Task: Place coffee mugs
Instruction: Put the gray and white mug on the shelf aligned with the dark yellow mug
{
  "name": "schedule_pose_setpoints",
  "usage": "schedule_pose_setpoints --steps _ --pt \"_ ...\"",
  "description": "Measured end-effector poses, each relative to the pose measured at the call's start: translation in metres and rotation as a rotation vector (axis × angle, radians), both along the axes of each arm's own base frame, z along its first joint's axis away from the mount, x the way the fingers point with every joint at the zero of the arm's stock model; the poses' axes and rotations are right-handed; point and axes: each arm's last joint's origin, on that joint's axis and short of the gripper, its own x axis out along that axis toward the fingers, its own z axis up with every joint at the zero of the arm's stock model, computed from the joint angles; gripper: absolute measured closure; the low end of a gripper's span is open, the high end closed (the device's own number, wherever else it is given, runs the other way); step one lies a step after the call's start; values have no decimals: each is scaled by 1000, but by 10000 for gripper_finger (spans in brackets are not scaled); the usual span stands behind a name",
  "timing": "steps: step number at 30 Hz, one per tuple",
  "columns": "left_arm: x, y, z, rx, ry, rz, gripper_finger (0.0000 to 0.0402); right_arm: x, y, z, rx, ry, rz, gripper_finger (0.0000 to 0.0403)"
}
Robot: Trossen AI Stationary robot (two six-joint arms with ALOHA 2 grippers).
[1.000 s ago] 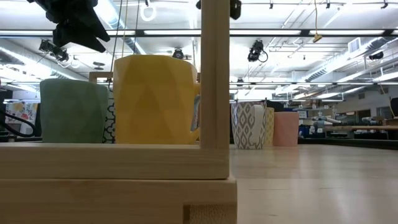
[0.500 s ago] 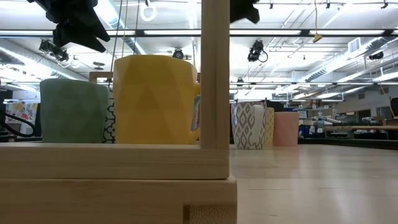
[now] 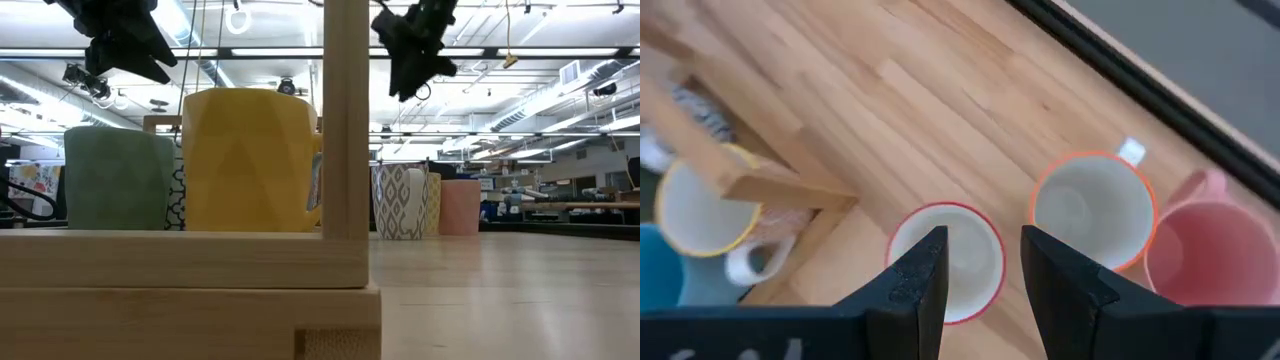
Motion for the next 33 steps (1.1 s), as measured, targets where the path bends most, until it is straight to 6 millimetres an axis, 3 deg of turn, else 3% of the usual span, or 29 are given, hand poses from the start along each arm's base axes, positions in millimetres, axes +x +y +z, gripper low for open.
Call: schedule_pose_setpoints --steps 12,33 --pt "0 0 0 -1 0 1 219 -7 -1 -52 102 126 -124 270" --pt "0 0 0 -2 -1 2 219 -6 -1 -105 103 86 -148 270"
